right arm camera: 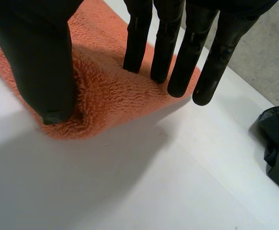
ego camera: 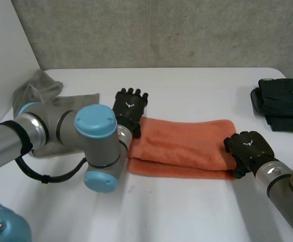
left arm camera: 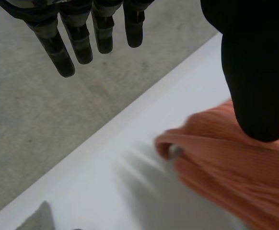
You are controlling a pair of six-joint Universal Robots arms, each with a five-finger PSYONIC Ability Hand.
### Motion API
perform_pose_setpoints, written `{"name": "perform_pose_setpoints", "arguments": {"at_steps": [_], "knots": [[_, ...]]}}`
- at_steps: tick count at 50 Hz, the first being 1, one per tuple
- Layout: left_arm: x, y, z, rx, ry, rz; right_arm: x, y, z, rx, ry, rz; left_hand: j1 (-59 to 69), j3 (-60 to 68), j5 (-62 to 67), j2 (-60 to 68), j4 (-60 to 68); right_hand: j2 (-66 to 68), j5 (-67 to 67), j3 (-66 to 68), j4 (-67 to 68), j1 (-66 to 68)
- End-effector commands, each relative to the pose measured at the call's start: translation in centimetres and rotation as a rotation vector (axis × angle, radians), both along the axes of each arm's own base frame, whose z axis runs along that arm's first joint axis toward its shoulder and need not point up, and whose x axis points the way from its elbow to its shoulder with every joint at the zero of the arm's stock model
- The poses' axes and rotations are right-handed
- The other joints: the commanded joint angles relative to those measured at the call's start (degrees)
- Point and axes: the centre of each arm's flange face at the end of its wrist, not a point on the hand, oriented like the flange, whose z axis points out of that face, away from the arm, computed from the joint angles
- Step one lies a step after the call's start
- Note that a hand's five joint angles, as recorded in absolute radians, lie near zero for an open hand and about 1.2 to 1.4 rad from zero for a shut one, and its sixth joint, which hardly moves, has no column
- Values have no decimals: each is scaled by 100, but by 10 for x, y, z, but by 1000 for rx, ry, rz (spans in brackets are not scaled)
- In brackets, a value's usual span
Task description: Fold the laundry.
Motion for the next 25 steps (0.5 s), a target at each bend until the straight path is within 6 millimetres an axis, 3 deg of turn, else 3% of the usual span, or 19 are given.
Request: {"name": "perform_pose_setpoints", "arguments": {"at_steps": [1,10,14,19,22,25], "knots": [[2,16,-9,40,-28,-28,0,0,-1,-9,8,2,147,22,-18,7,53,644,821,659,663,1177],[13,30,-9,74,-53,-30,4,1,-1,-1,-7,10,96,-28,-69,-43,3,995,1173,1010,1014,1528],[17,34,-5,77,-55,-30,3,-2,-11,18,15,9,63,-62,-102,-77,-31,4115,4292,4130,4134,4648],[22,37,3,73,-53,-22,-3,0,-14,34,67,0,29,-95,-136,-111,-65,4254,4432,4269,4273,4787],[27,40,12,66,-46,-19,-7,4,-6,3,136,18,29,-95,-136,-111,-65,4254,4432,4269,4273,4787],[33,42,19,62,-42,-14,-28,0,2,-10,267,5,12,-112,-153,-127,-81,4254,4432,4269,4273,4787]]}}
